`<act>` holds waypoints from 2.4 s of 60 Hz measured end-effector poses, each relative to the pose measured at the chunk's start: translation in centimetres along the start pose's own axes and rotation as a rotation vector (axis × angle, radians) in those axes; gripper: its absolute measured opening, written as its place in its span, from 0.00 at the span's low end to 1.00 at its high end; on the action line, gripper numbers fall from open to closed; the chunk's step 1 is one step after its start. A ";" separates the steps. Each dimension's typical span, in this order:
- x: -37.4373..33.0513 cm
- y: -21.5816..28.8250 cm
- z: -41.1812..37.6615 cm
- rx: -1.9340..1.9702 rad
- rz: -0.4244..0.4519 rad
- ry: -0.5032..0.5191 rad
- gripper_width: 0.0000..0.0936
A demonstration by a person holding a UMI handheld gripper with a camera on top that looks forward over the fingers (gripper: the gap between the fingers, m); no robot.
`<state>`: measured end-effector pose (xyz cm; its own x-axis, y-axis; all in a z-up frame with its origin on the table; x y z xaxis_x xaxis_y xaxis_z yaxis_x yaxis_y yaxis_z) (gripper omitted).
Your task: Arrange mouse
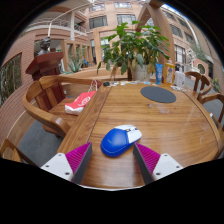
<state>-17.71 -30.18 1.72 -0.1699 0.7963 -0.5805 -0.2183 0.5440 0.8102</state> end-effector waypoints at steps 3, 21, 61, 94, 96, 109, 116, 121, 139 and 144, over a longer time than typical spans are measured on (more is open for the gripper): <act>0.9 0.8 -0.1 0.012 0.005 -0.002 0.91; 5.7 3.2 0.5 -0.043 -0.021 -0.094 0.71; 0.6 26.7 5.8 -0.034 0.429 0.042 0.40; 21.4 17.5 29.3 0.051 0.040 -0.196 0.40; 21.9 16.5 29.5 0.050 0.013 -0.191 0.42; 23.0 13.9 29.1 0.062 -0.057 -0.149 0.61; 20.3 15.1 29.2 0.023 -0.019 -0.191 0.92; 17.4 16.3 28.9 0.025 0.001 -0.201 0.92; 3.6 19.6 26.2 0.005 0.100 -0.238 0.91; 0.1 19.7 25.5 0.002 0.118 -0.246 0.92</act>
<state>2.47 -12.60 19.68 0.0449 0.8942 -0.4453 -0.2090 0.4443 0.8712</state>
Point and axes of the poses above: the point between the fingertips, and its own axes, seen from behind it with the camera up: z to the right, y up, x forward, the way the camera looks, the point moved 4 cm from there along -x, backward, against the way the camera looks, and after that the axes turned 11 degrees about -x, right-handed, at the moved point
